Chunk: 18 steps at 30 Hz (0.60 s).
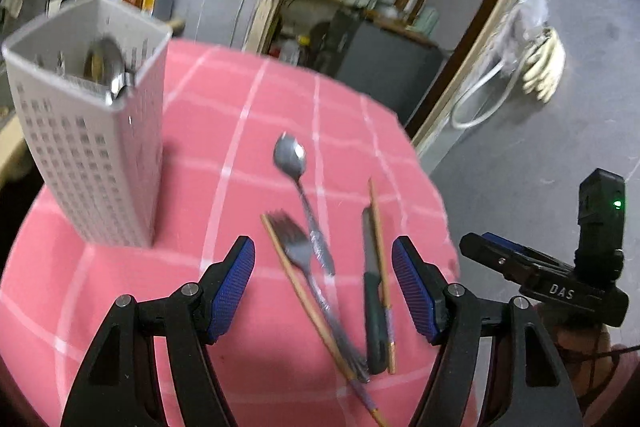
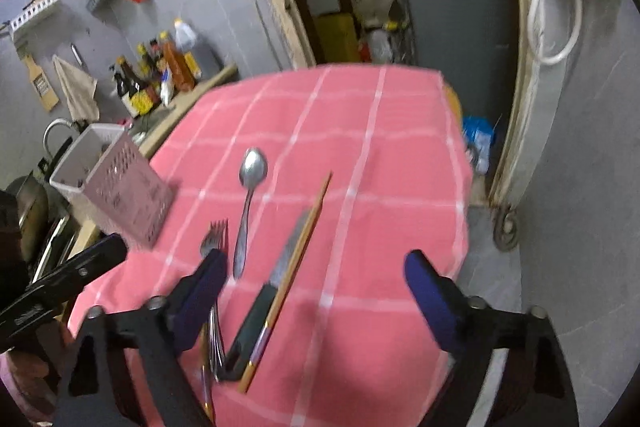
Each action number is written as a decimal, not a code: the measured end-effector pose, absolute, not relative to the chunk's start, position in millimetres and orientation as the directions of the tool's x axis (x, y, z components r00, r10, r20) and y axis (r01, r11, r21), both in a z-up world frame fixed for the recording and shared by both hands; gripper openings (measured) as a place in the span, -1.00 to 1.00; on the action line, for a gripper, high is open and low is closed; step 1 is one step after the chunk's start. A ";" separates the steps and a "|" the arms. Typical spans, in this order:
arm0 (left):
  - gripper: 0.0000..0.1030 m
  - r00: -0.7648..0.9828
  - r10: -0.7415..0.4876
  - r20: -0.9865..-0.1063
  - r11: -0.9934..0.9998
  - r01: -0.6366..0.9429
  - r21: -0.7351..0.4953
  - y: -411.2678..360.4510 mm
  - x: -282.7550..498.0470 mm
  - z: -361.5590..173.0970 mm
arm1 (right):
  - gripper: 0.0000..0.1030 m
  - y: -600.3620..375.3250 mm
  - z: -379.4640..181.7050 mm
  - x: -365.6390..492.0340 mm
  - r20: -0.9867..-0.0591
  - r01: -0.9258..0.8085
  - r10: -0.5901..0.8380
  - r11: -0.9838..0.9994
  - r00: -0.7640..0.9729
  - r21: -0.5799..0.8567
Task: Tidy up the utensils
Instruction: 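Return both open tools to the remaining utensils on the table, then grasp the steel fork with the left tool while the right tool grasps the steel spoon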
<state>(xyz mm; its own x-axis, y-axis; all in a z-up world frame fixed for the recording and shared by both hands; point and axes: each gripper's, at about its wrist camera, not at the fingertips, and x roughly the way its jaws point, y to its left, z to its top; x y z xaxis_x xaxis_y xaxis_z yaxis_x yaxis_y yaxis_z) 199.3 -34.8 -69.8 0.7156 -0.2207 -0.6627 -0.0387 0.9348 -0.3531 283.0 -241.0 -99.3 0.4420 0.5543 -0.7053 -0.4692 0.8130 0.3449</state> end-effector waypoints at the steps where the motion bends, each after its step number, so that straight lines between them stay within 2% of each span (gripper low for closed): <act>1: 0.26 0.707 -0.220 -0.672 0.931 -0.053 -0.361 -33.7 201.4 -74.7 | 0.51 -240.1 -100.9 284.5 -0.707 -0.473 0.562 0.807 0.429 0.353; 2: 0.25 0.699 -0.222 -0.680 0.926 -0.066 -0.371 -32.9 203.9 -78.8 | 0.45 -238.3 -103.6 286.7 -0.711 -0.482 0.569 0.799 0.412 0.360; 5: 0.05 0.685 -0.225 -0.693 0.918 -0.090 -0.387 -30.8 210.4 -86.9 | 0.25 -233.2 -110.3 295.3 -0.720 -0.504 0.582 0.781 0.377 0.368; 10: -0.26 0.645 -0.229 -0.729 0.913 -0.118 -0.390 -35.1 226.5 -101.1 | 0.12 -223.2 -121.2 316.6 -0.724 -0.548 0.617 0.738 0.310 0.394; 14: -0.33 0.609 -0.207 -0.765 0.918 -0.150 -0.368 -39.8 240.2 -113.9 | 0.10 -210.2 -128.3 337.1 -0.722 -0.584 0.639 0.703 0.265 0.407; 18: -0.51 0.581 -0.173 -0.795 0.927 -0.176 -0.331 -41.5 253.6 -122.4 | 0.10 -195.7 -132.4 355.0 -0.718 -0.611 0.655 0.675 0.236 0.415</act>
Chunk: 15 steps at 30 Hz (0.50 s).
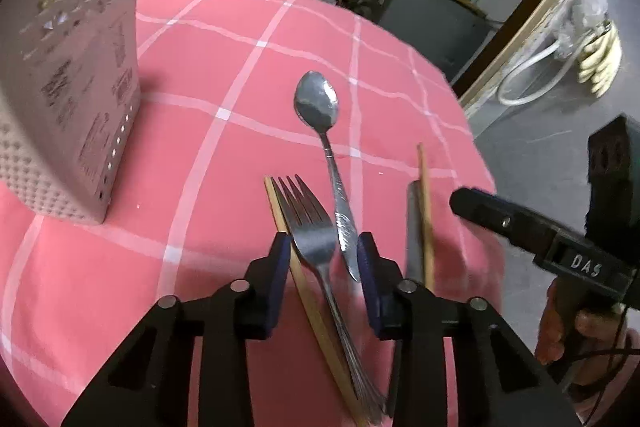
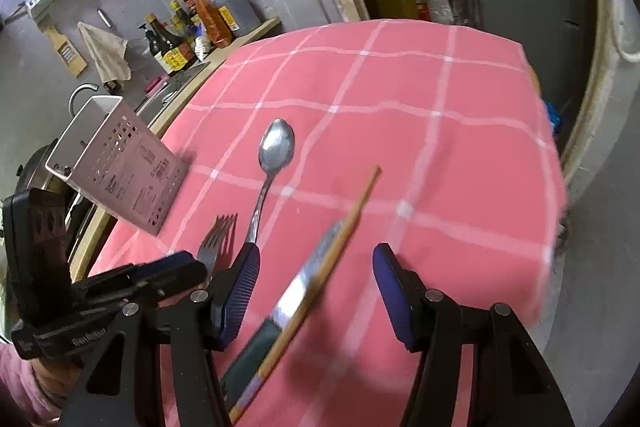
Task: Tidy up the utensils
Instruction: 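Grasp the steel fork with the left tool while the right tool grasps the steel spoon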
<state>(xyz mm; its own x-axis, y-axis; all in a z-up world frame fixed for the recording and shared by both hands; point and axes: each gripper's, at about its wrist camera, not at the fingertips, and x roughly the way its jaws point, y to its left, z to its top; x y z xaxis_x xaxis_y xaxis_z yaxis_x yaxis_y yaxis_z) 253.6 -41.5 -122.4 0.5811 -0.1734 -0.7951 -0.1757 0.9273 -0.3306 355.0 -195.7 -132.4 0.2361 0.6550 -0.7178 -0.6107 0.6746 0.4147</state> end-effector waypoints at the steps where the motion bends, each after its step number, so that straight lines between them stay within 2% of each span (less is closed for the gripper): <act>1: -0.53 0.577 -0.169 -0.799 0.928 -0.181 -0.326 -41.7 256.9 -124.0 | 0.10 -191.0 -132.8 359.1 -0.717 -0.620 0.658 0.666 0.229 0.414; 10: -0.57 0.538 -0.133 -0.833 0.951 -0.168 -0.260 -46.1 278.7 -128.7 | 0.06 -146.9 -141.3 396.7 -0.721 -0.702 0.677 0.586 0.148 0.406; 15: -0.57 0.519 -0.171 -0.838 0.930 -0.194 -0.311 -35.8 276.0 -128.9 | -0.02 -117.6 -147.1 418.2 -0.716 -0.732 0.691 0.537 0.097 0.420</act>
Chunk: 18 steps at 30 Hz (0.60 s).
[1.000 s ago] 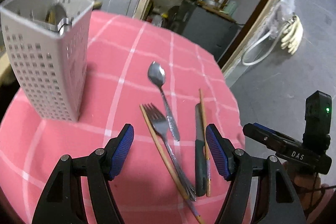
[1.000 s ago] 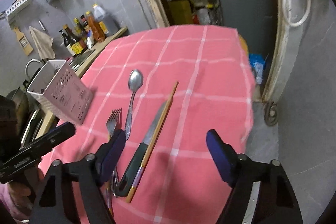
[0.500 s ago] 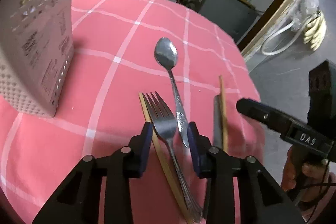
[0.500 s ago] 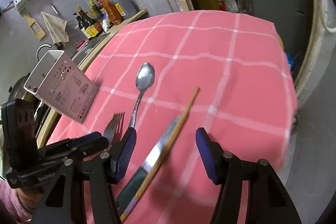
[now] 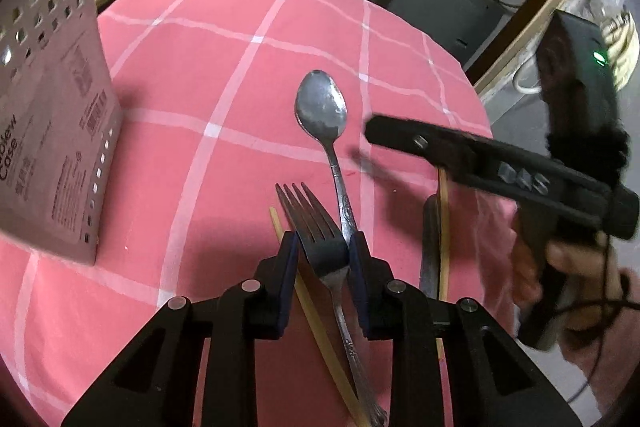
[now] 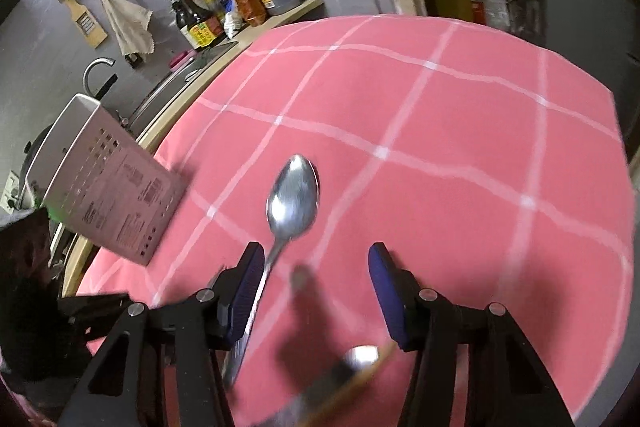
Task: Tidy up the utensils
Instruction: 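Grasp the steel fork with the left tool while the right tool grasps the steel spoon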
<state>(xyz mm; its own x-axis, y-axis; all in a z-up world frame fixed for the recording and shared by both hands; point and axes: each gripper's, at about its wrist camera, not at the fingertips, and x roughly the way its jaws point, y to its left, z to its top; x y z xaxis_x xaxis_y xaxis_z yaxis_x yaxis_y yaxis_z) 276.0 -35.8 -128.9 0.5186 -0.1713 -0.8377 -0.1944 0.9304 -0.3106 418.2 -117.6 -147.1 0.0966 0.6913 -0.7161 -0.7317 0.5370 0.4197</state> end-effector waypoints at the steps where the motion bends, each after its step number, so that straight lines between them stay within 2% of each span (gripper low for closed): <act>1: -0.57 0.516 -0.178 -0.838 0.927 -0.198 -0.319 -33.6 275.2 -129.2 | -0.03 -111.3 -147.4 420.5 -0.720 -0.740 0.688 0.530 0.091 0.413; 11: -0.57 0.473 -0.230 -0.851 0.901 -0.226 -0.369 -25.5 277.1 -122.8 | -0.15 -67.7 -152.8 430.8 -0.760 -0.842 0.647 0.440 0.058 0.311; 13: -0.57 0.464 -0.242 -0.852 0.896 -0.231 -0.380 -22.7 280.0 -122.1 | -0.26 -61.8 -152.8 431.1 -0.773 -0.862 0.631 0.426 0.066 0.275; 15: -0.58 0.458 -0.255 -0.851 0.889 -0.236 -0.393 -21.5 282.9 -121.6 | -0.53 -58.7 -152.8 431.2 -0.787 -0.877 0.610 0.422 0.088 0.229; 16: -0.58 0.454 -0.263 -0.851 0.883 -0.242 -0.402 -20.1 283.8 -121.4 | -0.59 -59.6 -153.2 433.2 -0.789 -0.879 0.608 0.419 0.085 0.228; 17: -0.59 0.450 -0.274 -0.850 0.877 -0.245 -0.413 -19.4 284.7 -121.2 | -0.77 -61.4 -153.7 436.6 -0.789 -0.875 0.609 0.421 0.078 0.238; 18: -0.69 0.442 -0.288 -0.849 0.871 -0.247 -0.424 -19.0 286.5 -121.6 | -0.85 -62.7 -154.6 440.5 -0.786 -0.867 0.615 0.422 0.061 0.263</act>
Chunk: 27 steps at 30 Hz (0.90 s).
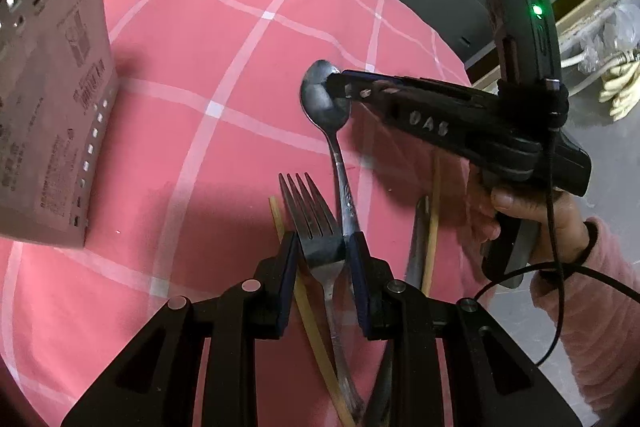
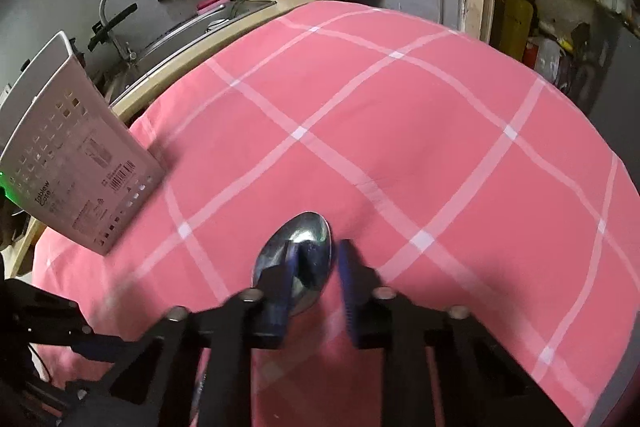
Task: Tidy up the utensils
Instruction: 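Grasp the steel fork with the left tool while the right tool grasps the steel spoon, then lift the fork and spoon and drop both into the white caddy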
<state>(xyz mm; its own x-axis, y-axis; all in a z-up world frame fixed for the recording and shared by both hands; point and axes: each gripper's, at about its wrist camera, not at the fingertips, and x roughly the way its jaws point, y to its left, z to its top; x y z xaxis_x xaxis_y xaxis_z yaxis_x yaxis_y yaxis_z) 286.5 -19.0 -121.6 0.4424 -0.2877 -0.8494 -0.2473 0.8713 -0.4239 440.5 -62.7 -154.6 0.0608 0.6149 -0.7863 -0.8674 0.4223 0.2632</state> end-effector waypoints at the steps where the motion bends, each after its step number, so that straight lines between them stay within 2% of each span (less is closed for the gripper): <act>1: -0.73 0.425 -0.307 -0.851 0.865 -0.248 -0.436 -19.1 288.9 -123.6 | -0.87 -66.5 -156.0 445.0 -0.780 -0.855 0.625 0.422 0.034 0.301; 10: -0.93 0.397 -0.369 -0.840 0.832 -0.261 -0.489 -21.2 302.2 -135.6 | -0.91 -73.1 -156.7 455.0 -0.747 -0.823 0.660 0.375 -0.086 0.426; 16: -0.97 0.413 -0.354 -0.839 0.820 -0.293 -0.491 -11.4 299.7 -134.6 | -0.79 -61.5 -161.9 457.7 -0.732 -0.822 0.646 0.283 -0.217 0.494; 19: -0.97 0.426 -0.329 -0.843 0.816 -0.321 -0.481 -2.5 294.1 -132.5 | -0.70 -51.3 -157.7 452.3 -0.749 -0.855 0.623 0.244 -0.224 0.458; 23: -0.97 0.435 -0.321 -0.841 0.804 -0.344 -0.485 3.8 290.0 -132.4 | -0.47 -34.6 -151.6 436.8 -0.793 -0.913 0.576 0.185 -0.199 0.364; 25: -0.97 0.439 -0.319 -0.840 0.802 -0.346 -0.486 3.7 290.1 -132.9 | -0.49 -30.1 -150.0 430.4 -0.818 -0.937 0.552 0.175 -0.162 0.304; 27: -0.97 0.442 -0.317 -0.839 0.802 -0.348 -0.486 2.7 289.9 -132.8 | -0.67 -28.6 -149.7 426.7 -0.837 -0.952 0.534 0.177 -0.120 0.250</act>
